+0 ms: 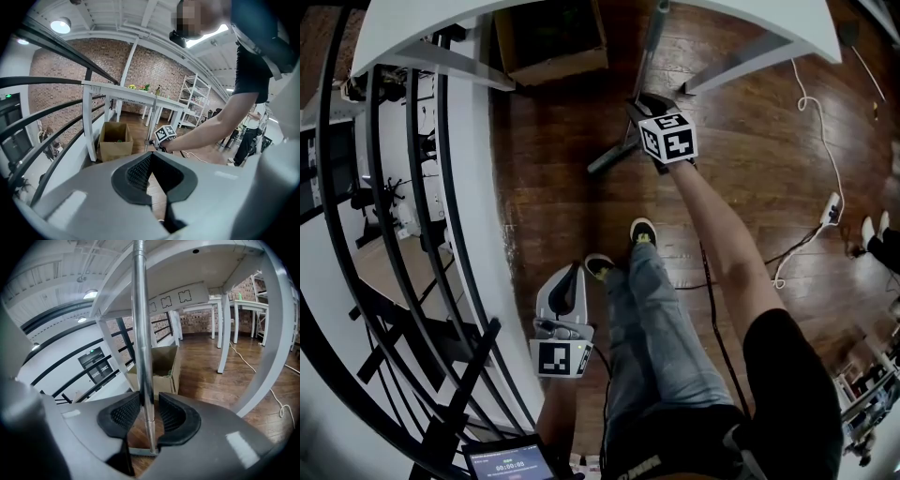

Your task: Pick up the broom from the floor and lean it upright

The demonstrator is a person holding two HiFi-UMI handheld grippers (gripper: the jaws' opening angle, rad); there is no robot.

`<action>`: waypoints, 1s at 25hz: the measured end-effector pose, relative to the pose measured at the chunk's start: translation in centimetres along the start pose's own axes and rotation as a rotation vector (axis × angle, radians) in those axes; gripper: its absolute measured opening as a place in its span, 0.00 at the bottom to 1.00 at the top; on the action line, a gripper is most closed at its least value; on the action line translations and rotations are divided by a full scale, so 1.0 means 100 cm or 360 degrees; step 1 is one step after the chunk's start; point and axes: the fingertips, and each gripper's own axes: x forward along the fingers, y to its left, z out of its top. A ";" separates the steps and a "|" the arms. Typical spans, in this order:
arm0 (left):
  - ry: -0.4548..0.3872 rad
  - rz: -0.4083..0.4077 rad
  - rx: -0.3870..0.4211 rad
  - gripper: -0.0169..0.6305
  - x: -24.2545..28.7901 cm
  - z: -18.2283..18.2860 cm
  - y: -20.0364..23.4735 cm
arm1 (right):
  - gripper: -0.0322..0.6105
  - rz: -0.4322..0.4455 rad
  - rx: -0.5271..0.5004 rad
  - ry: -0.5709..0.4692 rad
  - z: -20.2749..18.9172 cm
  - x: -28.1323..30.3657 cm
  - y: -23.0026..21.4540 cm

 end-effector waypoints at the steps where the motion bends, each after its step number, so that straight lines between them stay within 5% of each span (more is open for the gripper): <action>1: -0.0001 -0.0001 -0.0001 0.05 0.000 0.000 0.000 | 0.26 -0.0003 -0.0003 0.0003 0.001 0.000 -0.001; 14: -0.0047 0.0009 -0.0019 0.05 -0.019 0.022 -0.004 | 0.44 0.0092 -0.0023 -0.0033 0.003 -0.050 0.011; 18: -0.0103 0.0027 -0.0019 0.05 -0.050 0.050 -0.003 | 0.44 0.0228 -0.0134 -0.0100 0.003 -0.124 0.061; 25: -0.0263 -0.0014 0.0034 0.05 -0.104 0.139 -0.042 | 0.38 0.0550 -0.0255 -0.0392 0.082 -0.325 0.177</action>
